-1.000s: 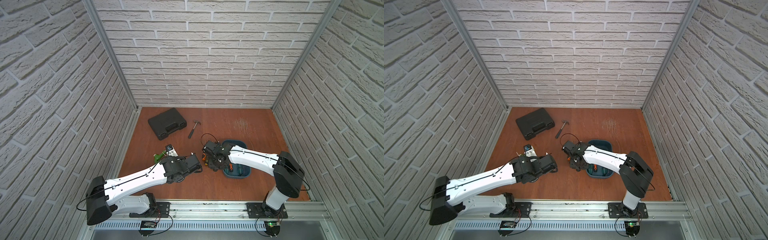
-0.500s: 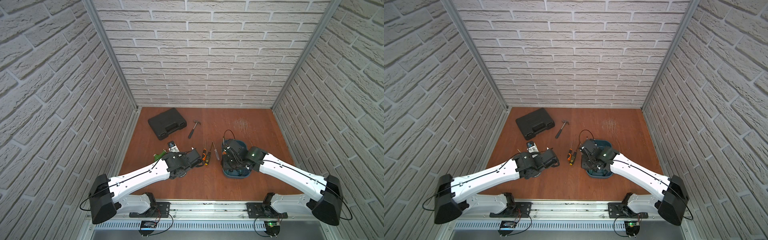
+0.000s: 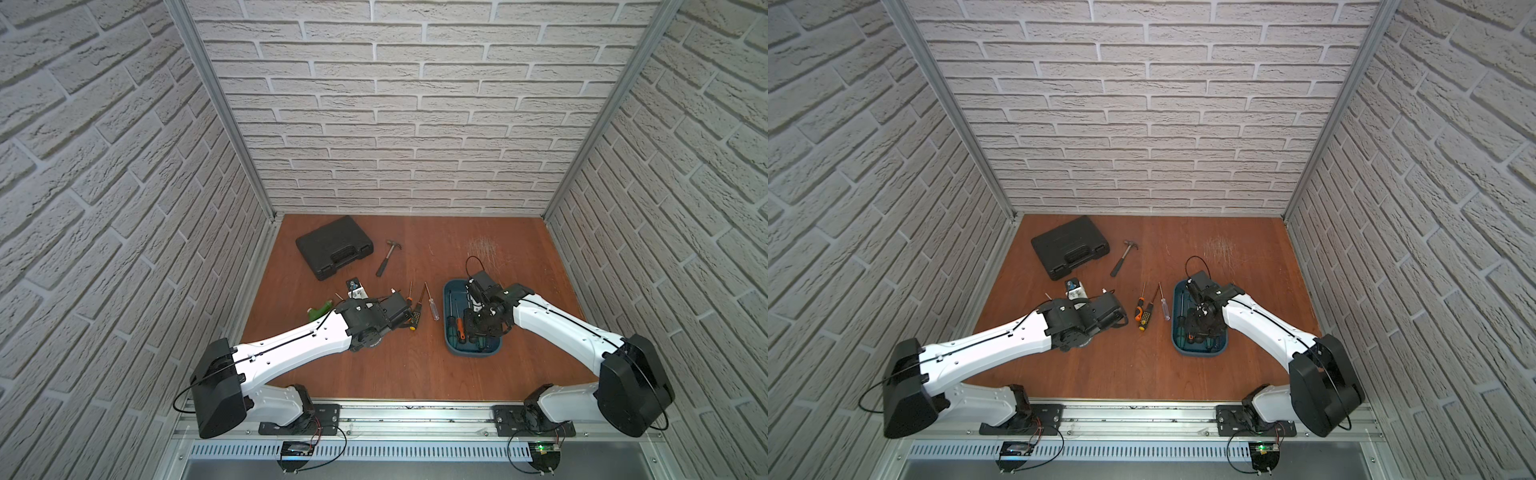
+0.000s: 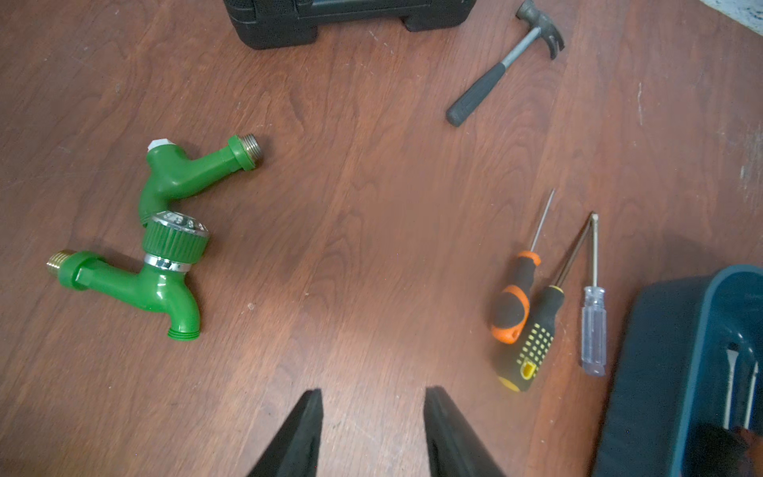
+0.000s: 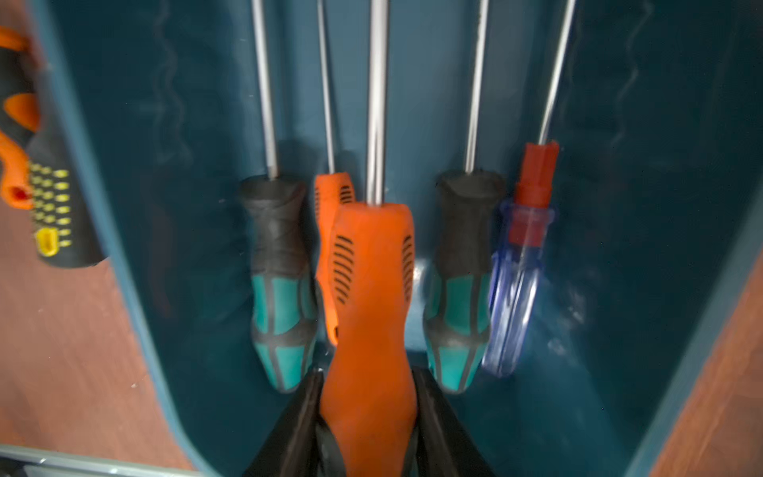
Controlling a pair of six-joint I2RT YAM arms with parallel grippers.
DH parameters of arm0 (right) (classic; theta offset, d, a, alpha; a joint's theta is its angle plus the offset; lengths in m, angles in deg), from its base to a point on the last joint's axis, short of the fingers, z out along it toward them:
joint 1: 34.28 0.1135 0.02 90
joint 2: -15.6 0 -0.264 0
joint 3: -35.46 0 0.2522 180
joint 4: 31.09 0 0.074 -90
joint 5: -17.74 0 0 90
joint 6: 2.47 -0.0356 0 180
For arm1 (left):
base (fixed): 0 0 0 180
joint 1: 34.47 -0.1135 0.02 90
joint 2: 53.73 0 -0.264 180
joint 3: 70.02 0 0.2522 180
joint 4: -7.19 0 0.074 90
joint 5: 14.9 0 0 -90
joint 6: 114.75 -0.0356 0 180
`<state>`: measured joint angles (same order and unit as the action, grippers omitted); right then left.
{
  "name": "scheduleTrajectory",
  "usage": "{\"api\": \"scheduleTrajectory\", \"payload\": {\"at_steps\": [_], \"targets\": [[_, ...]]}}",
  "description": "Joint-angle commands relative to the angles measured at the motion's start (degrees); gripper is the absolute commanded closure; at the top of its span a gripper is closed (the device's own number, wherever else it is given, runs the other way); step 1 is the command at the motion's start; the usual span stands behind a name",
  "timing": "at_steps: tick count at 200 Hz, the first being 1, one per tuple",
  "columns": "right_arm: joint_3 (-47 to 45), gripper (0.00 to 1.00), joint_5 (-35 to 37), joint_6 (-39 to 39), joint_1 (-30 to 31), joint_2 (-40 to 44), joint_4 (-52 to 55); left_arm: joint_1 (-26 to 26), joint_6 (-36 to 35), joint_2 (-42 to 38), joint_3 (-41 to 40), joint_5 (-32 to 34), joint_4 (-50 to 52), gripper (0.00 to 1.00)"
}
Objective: Put the screwdriver on the desktop into the storage box
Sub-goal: Place the screwdriver in the storage box, then pick up the screwdriver from the center of the board.
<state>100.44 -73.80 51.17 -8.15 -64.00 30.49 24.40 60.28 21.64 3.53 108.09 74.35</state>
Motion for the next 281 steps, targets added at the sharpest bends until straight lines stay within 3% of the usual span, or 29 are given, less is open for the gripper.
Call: {"api": "scheduleTrajectory", "payload": {"at_steps": [1, 22, 51, 103, 143, 172, 207, 281], "targets": [[0.51, 0.87, -0.72, 3.25, -1.49, -2.13, -2.38, -0.49, -0.66, 0.78, 1.68, 0.19, 0.11, 0.54], [0.44, 0.84, -0.92, 4.2, -2.13, -3.67, -3.13, -0.86, -0.79, 1.38, 2.46, 0.29, 0.55, 0.54], [2.22, 0.63, 0.19, 4.91, -2.4, -5.51, -1.22, -1.56, -0.8, 2.05, 3.22, 0.49, 0.76, 0.53], [5.16, 0.38, -0.86, 5.49, -2.49, -4.03, 1.86, -3.35, -3.34, 4.82, 6.44, 0.32, 0.6, 0.53], [7.44, 0.38, -3.81, 5.51, -2.49, 3.45, 3.9, -6.31, -9.23, 7.62, 9.02, -2.13, -2.47, 0.53], [6.67, 0.41, -4.08, 3.97, -2.48, 13.2, 1.72, -11.05, -25.35, 13.07, 11.69, -15.33, -10.7, 0.49], [3.39, 0.41, -0.75, 2.16, -3.46, 19.55, 1.6, -12.41, -38.03, 23.45, 20.3, -22.23, -7.8, 0.48], [-3.62, 0.45, -2.29, -2.64, -5.55, 25.63, 2.07, -14.57, -42.57, 36.26, 28.04, -31.31, -8.41, 0.43]]}}
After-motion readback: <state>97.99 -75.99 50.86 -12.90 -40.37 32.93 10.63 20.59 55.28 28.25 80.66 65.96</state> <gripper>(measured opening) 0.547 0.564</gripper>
